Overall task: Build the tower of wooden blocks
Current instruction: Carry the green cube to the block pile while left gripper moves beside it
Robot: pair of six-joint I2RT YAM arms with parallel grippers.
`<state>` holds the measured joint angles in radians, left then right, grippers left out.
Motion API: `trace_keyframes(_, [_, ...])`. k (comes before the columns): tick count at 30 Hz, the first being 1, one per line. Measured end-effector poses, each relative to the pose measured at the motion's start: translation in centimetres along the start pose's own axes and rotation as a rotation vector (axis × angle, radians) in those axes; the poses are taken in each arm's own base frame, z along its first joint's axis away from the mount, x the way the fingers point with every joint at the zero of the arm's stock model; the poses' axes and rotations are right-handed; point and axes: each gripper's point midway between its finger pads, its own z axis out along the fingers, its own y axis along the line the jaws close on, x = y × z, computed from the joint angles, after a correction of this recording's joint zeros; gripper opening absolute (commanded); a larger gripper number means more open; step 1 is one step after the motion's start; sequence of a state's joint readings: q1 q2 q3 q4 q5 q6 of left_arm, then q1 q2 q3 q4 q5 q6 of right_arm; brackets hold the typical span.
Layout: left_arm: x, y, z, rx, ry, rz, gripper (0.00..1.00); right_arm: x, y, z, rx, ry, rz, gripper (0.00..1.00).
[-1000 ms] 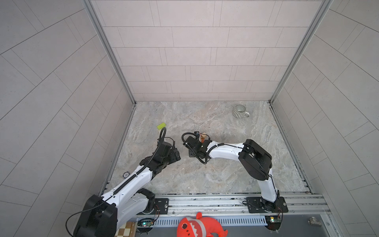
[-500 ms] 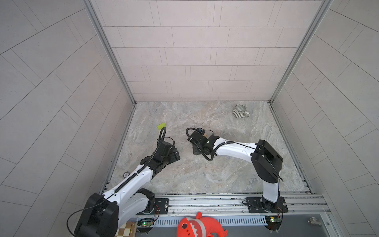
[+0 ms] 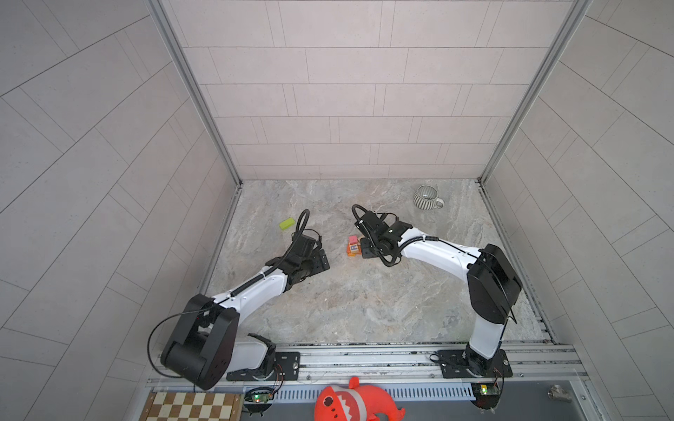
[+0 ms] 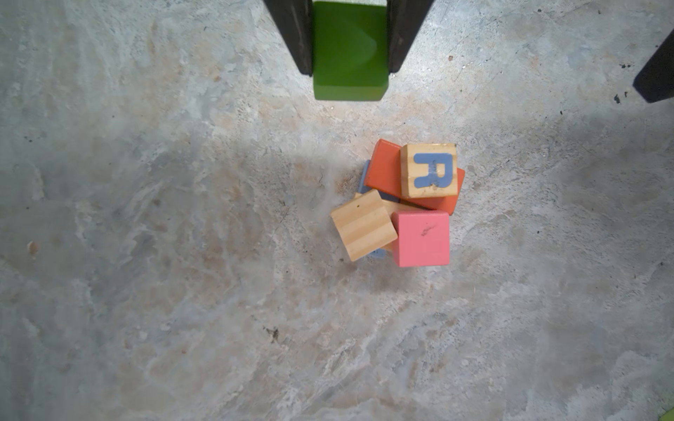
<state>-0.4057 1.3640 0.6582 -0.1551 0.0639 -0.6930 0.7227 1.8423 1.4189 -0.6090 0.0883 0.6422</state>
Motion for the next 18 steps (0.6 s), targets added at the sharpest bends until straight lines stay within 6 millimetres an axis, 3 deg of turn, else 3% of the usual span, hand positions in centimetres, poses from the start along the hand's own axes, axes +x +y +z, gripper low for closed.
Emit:
trace_keyframes(9, [-0.2,-0.9,2.3,0.007,0.036,0.006,0.90,-0.5,0.3,2.2,-0.006,0.047,-0.023,0.26])
trace_keyframes(18, [-0.9,-2.0,3.5,0.032,0.040,0.010,0.90,-0.8,1.2,3.1,-0.023,0.066,-0.033,0.26])
